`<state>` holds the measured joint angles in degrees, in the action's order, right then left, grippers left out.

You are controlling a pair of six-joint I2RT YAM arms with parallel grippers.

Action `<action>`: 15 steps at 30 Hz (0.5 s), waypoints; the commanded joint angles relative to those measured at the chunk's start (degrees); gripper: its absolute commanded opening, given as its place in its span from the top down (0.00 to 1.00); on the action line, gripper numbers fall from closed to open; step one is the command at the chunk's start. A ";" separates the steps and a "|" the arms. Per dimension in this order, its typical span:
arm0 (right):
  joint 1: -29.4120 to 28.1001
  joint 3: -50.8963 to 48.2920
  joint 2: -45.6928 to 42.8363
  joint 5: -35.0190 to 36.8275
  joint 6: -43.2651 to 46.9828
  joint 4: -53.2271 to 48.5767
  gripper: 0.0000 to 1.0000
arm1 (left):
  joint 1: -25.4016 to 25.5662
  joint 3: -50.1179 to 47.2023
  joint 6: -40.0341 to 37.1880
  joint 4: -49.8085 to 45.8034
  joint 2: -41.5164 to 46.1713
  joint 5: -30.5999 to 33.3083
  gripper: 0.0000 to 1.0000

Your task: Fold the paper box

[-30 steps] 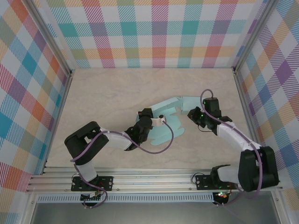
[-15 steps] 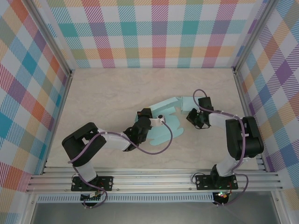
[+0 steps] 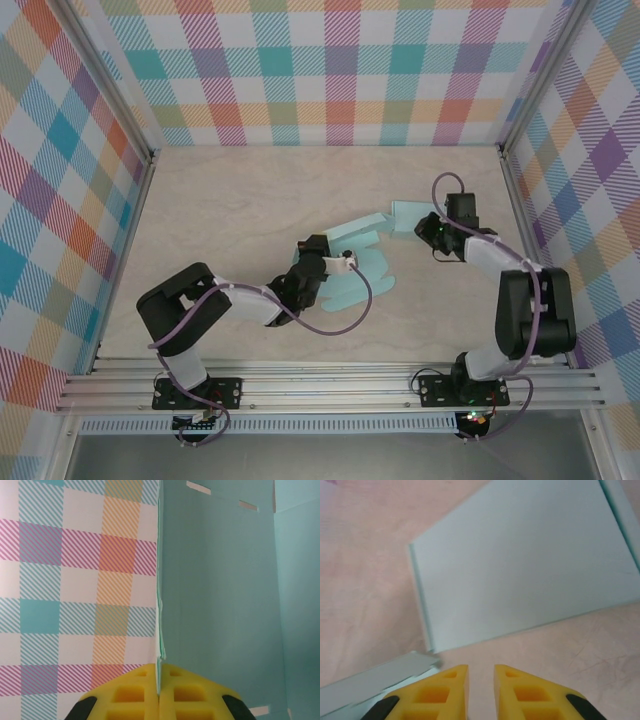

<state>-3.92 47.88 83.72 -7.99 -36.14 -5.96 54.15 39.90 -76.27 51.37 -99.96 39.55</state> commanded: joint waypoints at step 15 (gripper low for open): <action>-12.30 2.79 -14.15 -7.39 7.79 -9.55 0.36 | 3.53 4.00 -3.09 6.14 -6.94 0.38 1.00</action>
<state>-14.61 47.37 67.35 -15.81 -30.57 -13.67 57.10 42.41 -78.26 54.46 -105.58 39.68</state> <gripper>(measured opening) 0.623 0.054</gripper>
